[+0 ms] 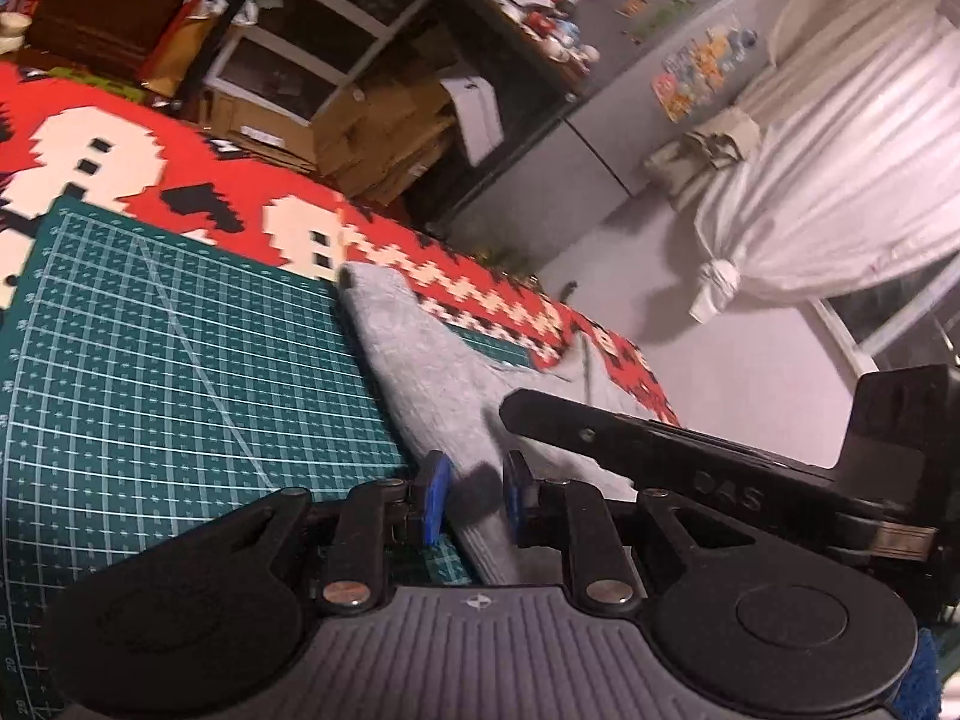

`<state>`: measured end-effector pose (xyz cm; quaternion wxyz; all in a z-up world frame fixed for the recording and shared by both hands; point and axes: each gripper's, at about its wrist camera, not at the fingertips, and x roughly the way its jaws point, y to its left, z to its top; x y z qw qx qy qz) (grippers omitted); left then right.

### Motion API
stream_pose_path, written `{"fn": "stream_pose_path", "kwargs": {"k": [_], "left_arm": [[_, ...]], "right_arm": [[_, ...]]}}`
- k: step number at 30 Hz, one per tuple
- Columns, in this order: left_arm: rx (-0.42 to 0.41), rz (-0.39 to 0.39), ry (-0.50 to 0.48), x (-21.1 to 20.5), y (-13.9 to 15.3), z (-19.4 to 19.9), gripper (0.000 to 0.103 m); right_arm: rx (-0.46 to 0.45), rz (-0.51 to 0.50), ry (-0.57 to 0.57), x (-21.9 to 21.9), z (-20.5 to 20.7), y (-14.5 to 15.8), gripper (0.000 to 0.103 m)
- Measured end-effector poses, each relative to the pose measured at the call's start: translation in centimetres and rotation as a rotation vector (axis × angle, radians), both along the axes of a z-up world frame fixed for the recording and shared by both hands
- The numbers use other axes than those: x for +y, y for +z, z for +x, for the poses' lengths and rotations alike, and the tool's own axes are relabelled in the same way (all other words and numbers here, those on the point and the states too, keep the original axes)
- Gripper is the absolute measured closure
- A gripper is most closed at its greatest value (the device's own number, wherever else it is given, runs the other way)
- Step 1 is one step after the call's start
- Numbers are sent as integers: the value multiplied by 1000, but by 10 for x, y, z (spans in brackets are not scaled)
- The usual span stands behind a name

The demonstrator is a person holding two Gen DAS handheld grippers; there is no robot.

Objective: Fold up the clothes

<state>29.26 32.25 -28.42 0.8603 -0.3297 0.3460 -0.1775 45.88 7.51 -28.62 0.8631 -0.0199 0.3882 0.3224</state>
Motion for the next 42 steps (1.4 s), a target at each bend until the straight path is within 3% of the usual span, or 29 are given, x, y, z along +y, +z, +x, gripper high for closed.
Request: {"fn": "stream_pose_path", "kwargs": {"k": [5, 14, 17, 23, 34, 42], "left_arm": [[11, -14, 37, 6, -2, 1, 85], [15, -11, 56, 7, 0, 2, 85], [16, -4, 59, 7, 1, 2, 85], [8, 2, 60, 6, 2, 2, 85], [-59, -30, 25, 0, 10, 0, 85], [-51, 6, -21, -14, 10, 3, 85]], "right_arm": [[61, -5, -27, 5, 19, -11, 97], [80, -12, -55, 17, 45, -15, 95], [44, -6, -70, 9, 43, -4, 94], [8, -10, -106, -32, 32, 15, 94], [-13, -47, -254, -138, 31, 5, 91], [-17, -52, -270, -157, 34, -10, 87]]}}
